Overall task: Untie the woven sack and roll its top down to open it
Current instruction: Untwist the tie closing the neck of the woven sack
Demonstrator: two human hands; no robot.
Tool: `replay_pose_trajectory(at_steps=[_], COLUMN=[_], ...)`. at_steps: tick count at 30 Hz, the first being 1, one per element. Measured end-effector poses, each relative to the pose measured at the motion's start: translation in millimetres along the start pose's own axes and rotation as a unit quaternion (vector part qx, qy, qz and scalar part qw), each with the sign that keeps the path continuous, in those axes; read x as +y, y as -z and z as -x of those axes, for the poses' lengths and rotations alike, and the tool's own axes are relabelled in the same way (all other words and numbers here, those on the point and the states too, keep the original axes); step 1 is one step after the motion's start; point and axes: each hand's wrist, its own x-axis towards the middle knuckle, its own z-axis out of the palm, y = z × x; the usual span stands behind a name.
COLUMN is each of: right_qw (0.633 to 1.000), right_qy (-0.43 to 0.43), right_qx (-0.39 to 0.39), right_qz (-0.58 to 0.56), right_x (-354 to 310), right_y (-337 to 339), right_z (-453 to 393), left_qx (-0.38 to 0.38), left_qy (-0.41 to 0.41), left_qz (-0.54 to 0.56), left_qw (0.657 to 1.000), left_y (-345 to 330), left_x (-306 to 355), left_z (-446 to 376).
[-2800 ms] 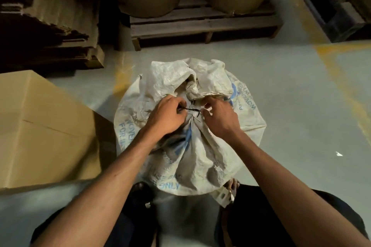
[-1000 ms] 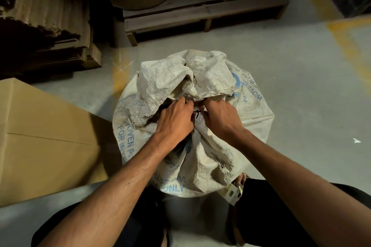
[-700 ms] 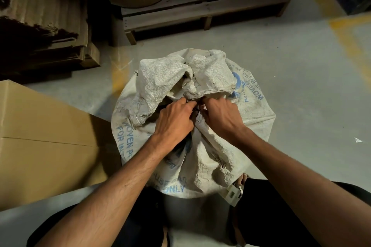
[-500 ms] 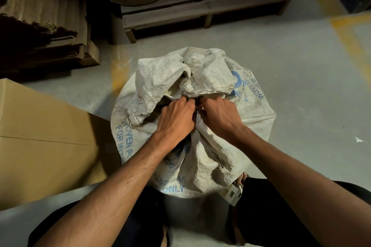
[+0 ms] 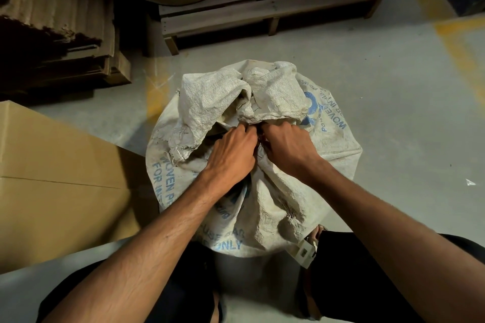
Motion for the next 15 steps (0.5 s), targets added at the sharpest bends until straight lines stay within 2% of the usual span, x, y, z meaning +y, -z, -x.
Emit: replay_pose_trajectory(at_steps=[15], right_qw=[0.999], right_qy=[-0.020], right_qx=[0.024], right_qz=[-0.015], right_x=[3.4], right_y=[-3.5], right_z=[0.8], left_qx=[0.001], left_qy=[-0.010], left_qz=[0.029], left_qw=[1.000], left_y=[5.6], left_x=[3.4], left_z=[-1.1])
